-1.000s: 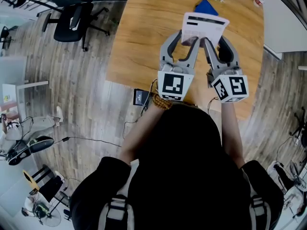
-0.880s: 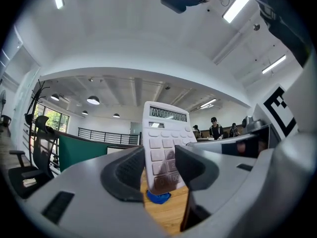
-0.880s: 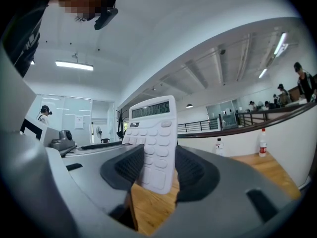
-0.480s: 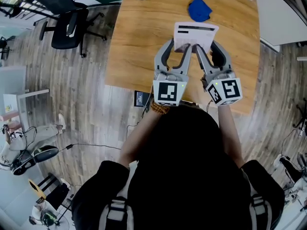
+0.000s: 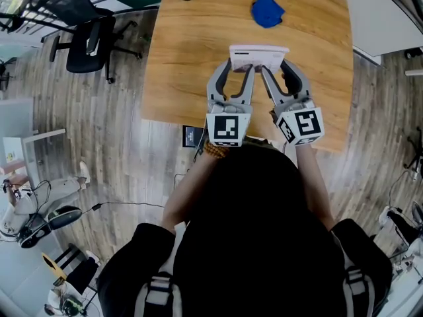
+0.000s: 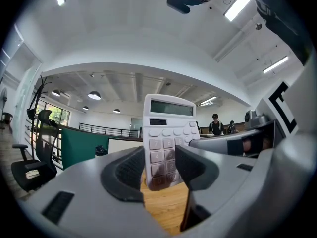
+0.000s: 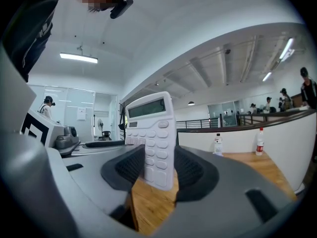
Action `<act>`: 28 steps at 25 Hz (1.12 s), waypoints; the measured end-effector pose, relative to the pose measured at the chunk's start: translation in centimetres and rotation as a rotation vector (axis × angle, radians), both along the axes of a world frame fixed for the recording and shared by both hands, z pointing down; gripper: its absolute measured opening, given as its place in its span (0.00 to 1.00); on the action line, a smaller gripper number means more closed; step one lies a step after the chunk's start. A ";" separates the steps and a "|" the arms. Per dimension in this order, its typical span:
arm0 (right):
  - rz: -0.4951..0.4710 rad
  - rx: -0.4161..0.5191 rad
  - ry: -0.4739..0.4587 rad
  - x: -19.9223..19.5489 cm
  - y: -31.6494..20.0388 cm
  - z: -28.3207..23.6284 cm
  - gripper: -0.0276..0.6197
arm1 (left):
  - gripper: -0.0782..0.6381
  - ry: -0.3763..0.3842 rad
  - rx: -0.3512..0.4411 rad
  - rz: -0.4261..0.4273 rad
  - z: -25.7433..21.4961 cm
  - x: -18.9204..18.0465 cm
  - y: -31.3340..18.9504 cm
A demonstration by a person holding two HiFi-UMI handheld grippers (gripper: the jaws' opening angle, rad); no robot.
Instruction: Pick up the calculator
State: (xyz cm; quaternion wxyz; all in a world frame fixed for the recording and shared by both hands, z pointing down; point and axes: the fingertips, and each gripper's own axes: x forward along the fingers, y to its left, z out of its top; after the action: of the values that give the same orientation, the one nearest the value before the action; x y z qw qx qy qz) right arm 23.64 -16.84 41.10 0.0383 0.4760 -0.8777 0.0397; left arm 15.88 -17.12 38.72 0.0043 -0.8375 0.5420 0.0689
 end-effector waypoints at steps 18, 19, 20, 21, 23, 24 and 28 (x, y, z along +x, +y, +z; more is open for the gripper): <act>0.055 -0.065 0.062 0.1 0.3 2.7 0.35 | 0.39 -0.032 -0.085 0.005 3.2 0.2 0.4; 0.053 -0.063 0.067 0.0 0.2 2.8 0.35 | 0.39 -0.033 -0.089 0.004 3.3 0.1 0.3; 0.051 -0.062 0.070 0.0 0.2 2.9 0.35 | 0.39 -0.034 -0.091 0.003 3.4 0.1 0.3; 0.052 -0.062 0.072 0.0 0.2 2.9 0.34 | 0.39 -0.034 -0.093 0.004 3.5 0.2 0.2; 0.062 -0.069 0.072 0.1 0.1 2.9 0.34 | 0.39 -0.035 -0.096 0.008 3.6 0.3 0.2; 0.068 -0.072 0.071 0.1 0.1 3.0 0.34 | 0.39 -0.036 -0.099 0.010 3.6 0.3 0.2; 0.078 -0.075 0.072 0.1 0.1 3.1 0.34 | 0.39 -0.036 -0.102 0.013 3.7 0.3 0.1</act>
State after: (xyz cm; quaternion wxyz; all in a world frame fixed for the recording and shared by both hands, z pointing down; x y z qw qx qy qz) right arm 23.75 -16.76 44.22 0.0860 0.5091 -0.8545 0.0569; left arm 16.17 -17.00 42.47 -0.0292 -0.8414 0.5390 0.0260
